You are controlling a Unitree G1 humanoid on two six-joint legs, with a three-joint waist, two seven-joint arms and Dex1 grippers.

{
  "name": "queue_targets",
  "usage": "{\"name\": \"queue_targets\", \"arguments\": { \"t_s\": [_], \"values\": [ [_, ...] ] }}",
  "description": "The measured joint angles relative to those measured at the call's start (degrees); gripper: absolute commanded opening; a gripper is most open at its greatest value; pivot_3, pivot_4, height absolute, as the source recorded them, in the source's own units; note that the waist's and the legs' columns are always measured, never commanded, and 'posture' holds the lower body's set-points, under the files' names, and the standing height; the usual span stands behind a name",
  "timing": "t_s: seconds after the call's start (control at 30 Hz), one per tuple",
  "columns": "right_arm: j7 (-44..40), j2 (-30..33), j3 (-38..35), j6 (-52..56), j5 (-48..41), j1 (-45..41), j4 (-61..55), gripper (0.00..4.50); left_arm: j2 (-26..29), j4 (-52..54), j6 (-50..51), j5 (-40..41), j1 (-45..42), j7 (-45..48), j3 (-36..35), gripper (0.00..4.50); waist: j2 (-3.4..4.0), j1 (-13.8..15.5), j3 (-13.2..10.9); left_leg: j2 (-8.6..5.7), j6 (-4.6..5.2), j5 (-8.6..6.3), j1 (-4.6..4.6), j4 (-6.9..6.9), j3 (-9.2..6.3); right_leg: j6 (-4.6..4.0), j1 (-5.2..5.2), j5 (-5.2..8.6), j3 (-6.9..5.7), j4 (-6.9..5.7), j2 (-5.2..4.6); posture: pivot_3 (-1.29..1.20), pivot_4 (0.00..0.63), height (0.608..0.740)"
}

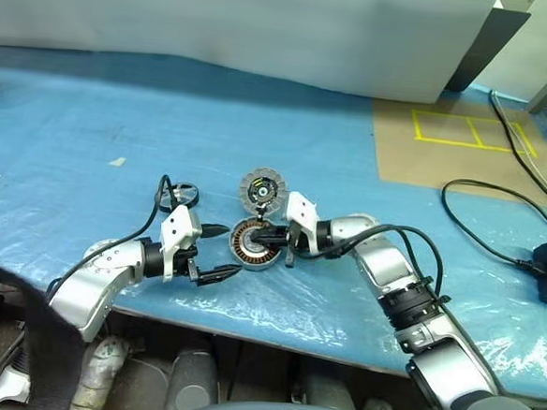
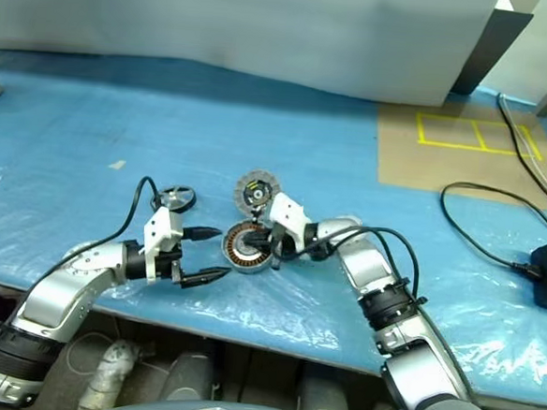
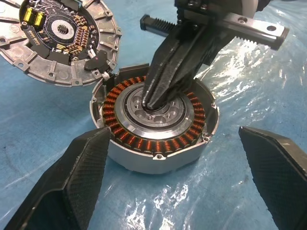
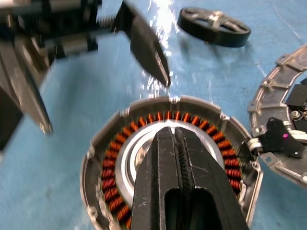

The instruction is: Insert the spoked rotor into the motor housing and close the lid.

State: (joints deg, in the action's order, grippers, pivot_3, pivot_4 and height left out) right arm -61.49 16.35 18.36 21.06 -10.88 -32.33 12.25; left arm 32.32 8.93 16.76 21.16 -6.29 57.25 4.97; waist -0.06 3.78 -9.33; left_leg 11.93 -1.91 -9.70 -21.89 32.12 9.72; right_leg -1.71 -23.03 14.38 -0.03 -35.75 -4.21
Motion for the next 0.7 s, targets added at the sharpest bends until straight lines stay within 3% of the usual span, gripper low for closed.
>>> {"name": "queue_targets", "arguments": {
  "t_s": [0.17,0.23,0.4,0.7],
  "values": [
    [-0.07,0.88,0.88,1.04,0.40,-0.77,-2.86,0.04,0.00,0.00,0.03,0.02,-0.04,0.03,0.00,4.50,-0.01,0.12,0.00,0.00,-0.06,0.03,-0.17,-0.05,0.00,0.00,-0.11,-0.01,-0.09,0.04,0.01,0.00,0.150,0.740],
    [0.22,3.31,5.02,-4.25,5.01,0.51,-1.78,0.04,0.01,0.00,0.07,0.02,-0.04,0.04,0.00,4.50,-0.01,0.29,0.00,0.00,-0.07,0.03,-0.19,-0.06,0.00,0.00,-0.09,0.00,-0.16,0.05,-0.02,0.00,0.150,0.740],
    [-0.04,6.92,6.91,-12.84,9.00,2.17,-2.39,0.04,0.07,-0.01,0.20,0.05,0.01,0.04,0.03,4.50,-0.04,0.14,0.05,-0.01,-0.04,0.01,0.24,-0.08,0.00,0.02,0.30,0.01,-0.05,0.10,-0.04,0.00,0.150,0.740],
    [0.15,1.42,0.82,-1.70,1.90,0.24,0.46,0.04,0.02,-0.03,0.20,0.04,-0.14,0.04,0.05,4.50,-0.04,-0.06,0.04,-0.01,-0.01,0.00,0.09,-0.07,0.04,0.00,0.05,0.00,0.03,0.02,0.00,0.00,0.150,0.740]
  ]
}}
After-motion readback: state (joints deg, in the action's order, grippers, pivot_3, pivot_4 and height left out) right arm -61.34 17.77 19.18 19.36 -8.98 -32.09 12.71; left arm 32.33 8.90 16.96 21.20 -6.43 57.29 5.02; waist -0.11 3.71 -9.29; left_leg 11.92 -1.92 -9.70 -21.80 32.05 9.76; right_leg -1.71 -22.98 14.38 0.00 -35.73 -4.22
